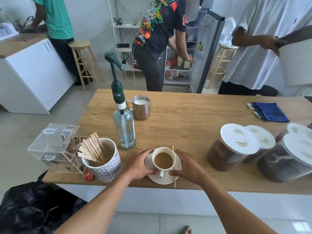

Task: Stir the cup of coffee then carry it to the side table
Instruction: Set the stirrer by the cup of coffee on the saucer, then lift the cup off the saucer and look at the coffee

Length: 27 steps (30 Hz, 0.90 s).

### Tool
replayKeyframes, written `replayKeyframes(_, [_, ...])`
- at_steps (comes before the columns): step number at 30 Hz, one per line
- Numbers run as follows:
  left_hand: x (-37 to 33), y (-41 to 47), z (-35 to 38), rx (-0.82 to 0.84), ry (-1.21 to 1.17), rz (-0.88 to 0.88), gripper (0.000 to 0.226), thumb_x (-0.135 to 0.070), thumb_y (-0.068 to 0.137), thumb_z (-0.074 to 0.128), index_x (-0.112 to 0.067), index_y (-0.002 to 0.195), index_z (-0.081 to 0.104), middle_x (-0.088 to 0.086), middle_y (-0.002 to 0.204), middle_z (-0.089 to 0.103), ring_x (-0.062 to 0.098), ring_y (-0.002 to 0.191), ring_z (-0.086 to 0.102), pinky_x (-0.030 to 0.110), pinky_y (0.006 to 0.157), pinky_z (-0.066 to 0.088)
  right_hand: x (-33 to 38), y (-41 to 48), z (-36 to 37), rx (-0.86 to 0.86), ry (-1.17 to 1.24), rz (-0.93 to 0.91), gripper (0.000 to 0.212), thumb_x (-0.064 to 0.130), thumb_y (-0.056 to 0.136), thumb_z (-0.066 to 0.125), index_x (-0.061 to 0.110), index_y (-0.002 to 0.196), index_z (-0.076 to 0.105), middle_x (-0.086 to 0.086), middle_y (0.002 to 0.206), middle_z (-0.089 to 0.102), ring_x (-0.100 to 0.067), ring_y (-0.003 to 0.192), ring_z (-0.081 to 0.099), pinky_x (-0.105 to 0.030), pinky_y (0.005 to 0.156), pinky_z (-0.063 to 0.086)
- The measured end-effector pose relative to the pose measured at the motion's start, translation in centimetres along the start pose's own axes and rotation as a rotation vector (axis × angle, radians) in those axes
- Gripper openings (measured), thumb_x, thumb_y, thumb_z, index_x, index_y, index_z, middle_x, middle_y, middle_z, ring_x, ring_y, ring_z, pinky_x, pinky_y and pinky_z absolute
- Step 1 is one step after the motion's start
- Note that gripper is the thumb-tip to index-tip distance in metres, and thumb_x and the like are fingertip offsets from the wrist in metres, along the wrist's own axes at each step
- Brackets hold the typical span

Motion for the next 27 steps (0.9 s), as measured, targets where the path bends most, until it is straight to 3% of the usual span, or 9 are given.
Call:
replayKeyframes(3, [0.0,0.2,0.1,0.006,-0.012,0.014,0.105,-0.069,0.047,0.080,-0.041,0.141,0.042,-0.016,0.144,0.045,0.008,0.135,0.039,0.041,0.112,0.035,-0.3,0.1,0.1,0.007,0.102,0.059,0.109,0.069,0.053,0.076,0.041,0.146,0.029,0.014,0.151,0.035,-0.016,0.144,0.017,-0.043,0.115,0.023])
replayKeyframes(5, [-0.5,0.1,0.2,-0.005,-0.026,0.025,0.104,-0.067,0.046,0.082,-0.040,0.139,0.043,-0.016,0.142,0.046,0.007,0.132,0.041,0.041,0.111,0.036,-0.5,0.2,0.3,0.017,0.119,0.070,0.109,0.069,0.049,0.078,0.044,0.144,0.030,0.012,0.152,0.034,-0.017,0.146,0.014,-0.045,0.116,0.023])
replayKeyframes(12, [-1.4,-0.3,0.7,-0.037,-0.013,0.056,0.101,-0.070,0.047,0.074,-0.034,0.139,0.049,-0.009,0.140,0.051,0.011,0.132,0.041,0.039,0.112,0.033,1.0,0.1,0.7,0.004,0.167,0.016,0.094,0.056,0.051,0.084,0.045,0.135,0.042,0.025,0.128,0.042,-0.014,0.138,0.029,-0.041,0.114,0.028])
replayKeyframes(24, [-2.3,-1.1,0.2,-0.045,0.008,0.055,0.085,-0.058,0.056,0.079,-0.041,0.134,0.050,-0.016,0.133,0.057,0.008,0.120,0.049,0.036,0.105,0.039,2.7,-0.6,0.8,-0.038,0.215,0.008,0.074,0.051,0.049,0.082,0.053,0.116,0.050,0.019,0.121,0.058,-0.011,0.116,0.054,-0.038,0.099,0.045])
replayKeyframes(27, [-2.6,-1.0,-0.3,-0.046,-0.008,0.064,0.084,-0.060,0.054,0.077,-0.043,0.132,0.050,-0.015,0.128,0.060,0.010,0.116,0.053,0.040,0.101,0.043,3.3,-0.9,-0.2,-0.030,0.220,-0.006,0.070,0.049,0.052,0.084,0.054,0.113,0.050,0.019,0.116,0.061,-0.008,0.110,0.057,-0.030,0.093,0.048])
Point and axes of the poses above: each hand's wrist, its own y-axis towards the middle knuckle, its own z-axis out of the palm, x = y × z, the point moved 1 cm from there along y, towards the middle knuckle
